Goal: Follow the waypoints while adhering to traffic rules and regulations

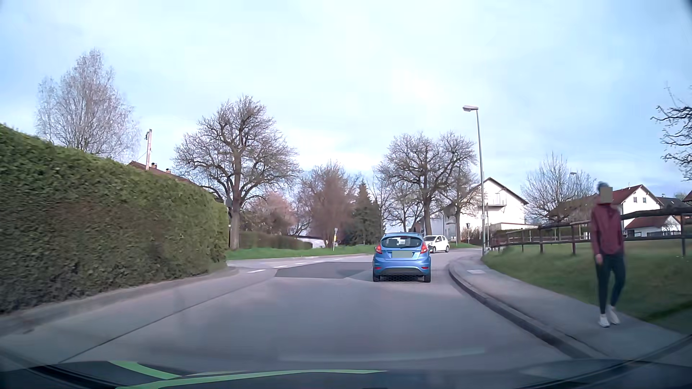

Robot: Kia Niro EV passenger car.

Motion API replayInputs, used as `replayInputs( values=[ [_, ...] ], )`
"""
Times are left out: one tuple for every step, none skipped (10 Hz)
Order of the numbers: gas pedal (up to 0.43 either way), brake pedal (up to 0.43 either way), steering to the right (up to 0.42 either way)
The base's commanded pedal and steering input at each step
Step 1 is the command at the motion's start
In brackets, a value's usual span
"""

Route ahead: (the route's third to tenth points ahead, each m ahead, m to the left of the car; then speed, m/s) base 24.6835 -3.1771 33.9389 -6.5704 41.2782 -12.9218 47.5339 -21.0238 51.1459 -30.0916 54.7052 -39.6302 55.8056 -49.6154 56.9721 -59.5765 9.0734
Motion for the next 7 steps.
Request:
replayInputs(
  values=[
    [0.087, 0.0, 0.044],
    [0.079, 0.0, 0.052],
    [0.079, 0.0, 0.057],
    [0.079, 0.0, 0.058],
    [0.079, 0.0, 0.058],
    [0.079, 0.0, 0.06],
    [0.079, 0.0, 0.063]
  ],
)
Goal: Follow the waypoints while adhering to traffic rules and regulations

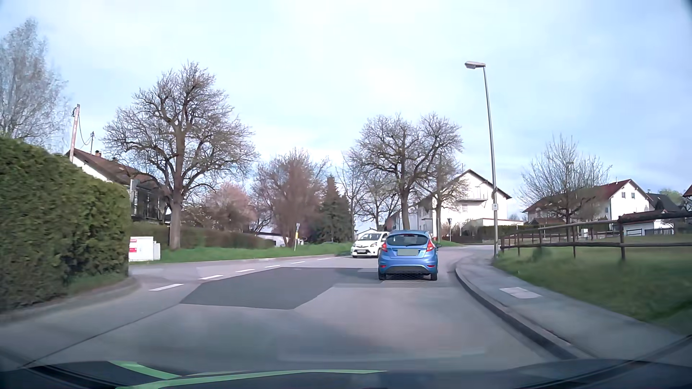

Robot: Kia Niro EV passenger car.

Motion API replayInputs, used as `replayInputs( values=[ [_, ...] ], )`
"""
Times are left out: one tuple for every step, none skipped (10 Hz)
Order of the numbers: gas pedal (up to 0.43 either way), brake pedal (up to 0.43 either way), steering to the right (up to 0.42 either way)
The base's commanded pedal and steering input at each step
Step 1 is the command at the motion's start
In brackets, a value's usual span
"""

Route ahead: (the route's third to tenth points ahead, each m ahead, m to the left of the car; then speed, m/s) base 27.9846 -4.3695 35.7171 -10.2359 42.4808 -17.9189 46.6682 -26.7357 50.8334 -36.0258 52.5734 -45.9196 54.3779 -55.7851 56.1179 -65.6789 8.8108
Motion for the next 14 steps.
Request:
replayInputs(
  values=[
    [0.079, 0.0, 0.067],
    [0.079, 0.0, 0.07],
    [0.079, 0.0, 0.071],
    [0.079, 0.0, 0.07],
    [0.079, 0.0, 0.07],
    [0.079, 0.0, 0.065],
    [0.079, 0.0, 0.061],
    [0.087, 0.0, 0.059],
    [0.098, 0.0, 0.058],
    [0.098, 0.0, 0.057],
    [0.098, 0.0, 0.056],
    [0.098, 0.0, 0.056],
    [0.098, 0.0, 0.056],
    [0.11, 0.0, 0.058]
  ],
)
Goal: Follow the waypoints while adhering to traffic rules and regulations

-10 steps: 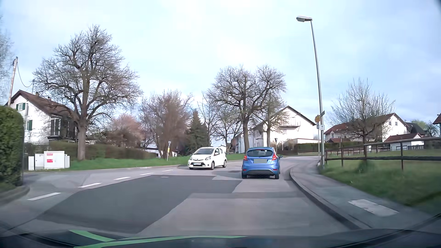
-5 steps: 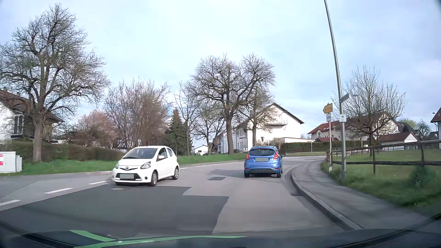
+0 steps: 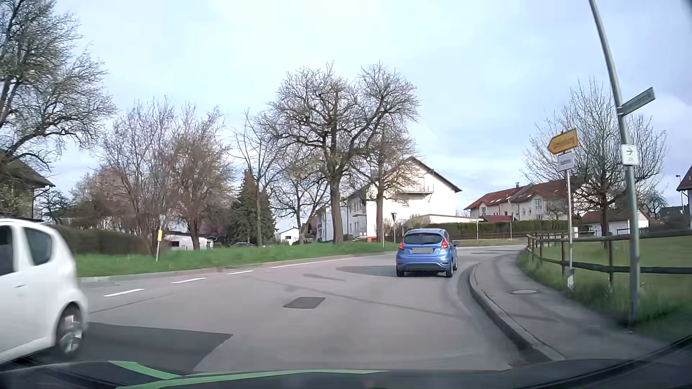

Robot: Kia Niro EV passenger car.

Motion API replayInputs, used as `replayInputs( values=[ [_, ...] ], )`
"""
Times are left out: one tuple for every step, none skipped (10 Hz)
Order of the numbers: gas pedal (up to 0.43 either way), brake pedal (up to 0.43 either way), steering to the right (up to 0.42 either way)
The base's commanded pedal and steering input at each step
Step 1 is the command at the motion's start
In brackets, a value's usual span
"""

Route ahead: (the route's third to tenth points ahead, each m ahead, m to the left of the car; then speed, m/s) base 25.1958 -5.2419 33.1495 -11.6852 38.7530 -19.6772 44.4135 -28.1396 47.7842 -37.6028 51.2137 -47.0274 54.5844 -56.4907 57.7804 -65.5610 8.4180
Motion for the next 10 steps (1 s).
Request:
replayInputs(
  values=[
    [0.118, 0.0, 0.059],
    [0.118, 0.0, 0.059],
    [0.118, 0.0, 0.06],
    [0.118, 0.0, 0.064],
    [0.118, 0.0, 0.069],
    [0.118, 0.0, 0.073],
    [0.118, 0.0, 0.078],
    [0.118, 0.0, 0.081],
    [0.118, 0.0, 0.083],
    [0.118, 0.0, 0.089]
  ],
)
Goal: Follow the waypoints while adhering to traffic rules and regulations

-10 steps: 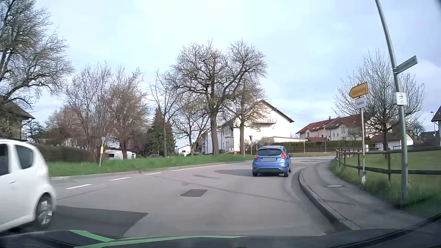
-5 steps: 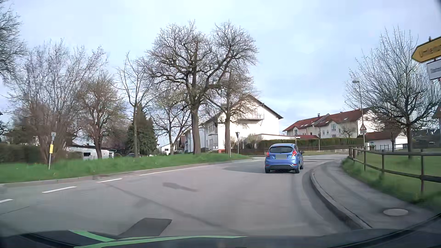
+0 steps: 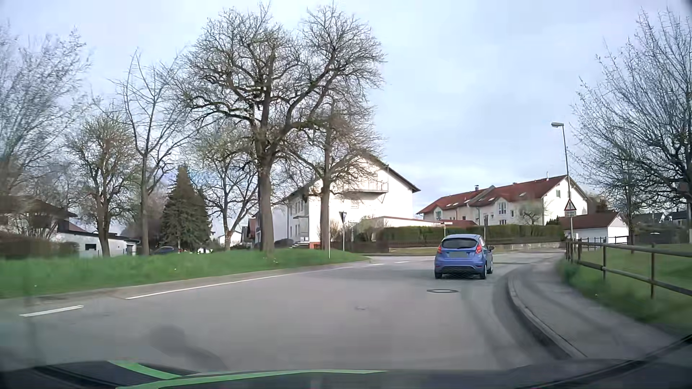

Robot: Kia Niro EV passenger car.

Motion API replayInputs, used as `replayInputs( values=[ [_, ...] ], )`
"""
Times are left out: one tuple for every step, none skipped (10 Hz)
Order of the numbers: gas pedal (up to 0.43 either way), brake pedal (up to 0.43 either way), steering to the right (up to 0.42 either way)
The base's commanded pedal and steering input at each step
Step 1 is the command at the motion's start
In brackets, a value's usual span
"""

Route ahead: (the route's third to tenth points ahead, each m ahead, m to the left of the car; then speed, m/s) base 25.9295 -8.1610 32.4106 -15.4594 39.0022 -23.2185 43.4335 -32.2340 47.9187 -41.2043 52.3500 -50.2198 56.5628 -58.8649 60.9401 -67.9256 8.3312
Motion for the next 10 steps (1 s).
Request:
replayInputs(
  values=[
    [0.118, 0.0, 0.096],
    [0.118, 0.0, 0.104],
    [0.118, 0.0, 0.108],
    [0.118, 0.0, 0.11],
    [0.118, 0.0, 0.112],
    [0.118, 0.0, 0.113],
    [0.118, 0.0, 0.115],
    [0.118, 0.0, 0.118],
    [0.118, 0.0, 0.121],
    [0.118, 0.0, 0.123]
  ],
)
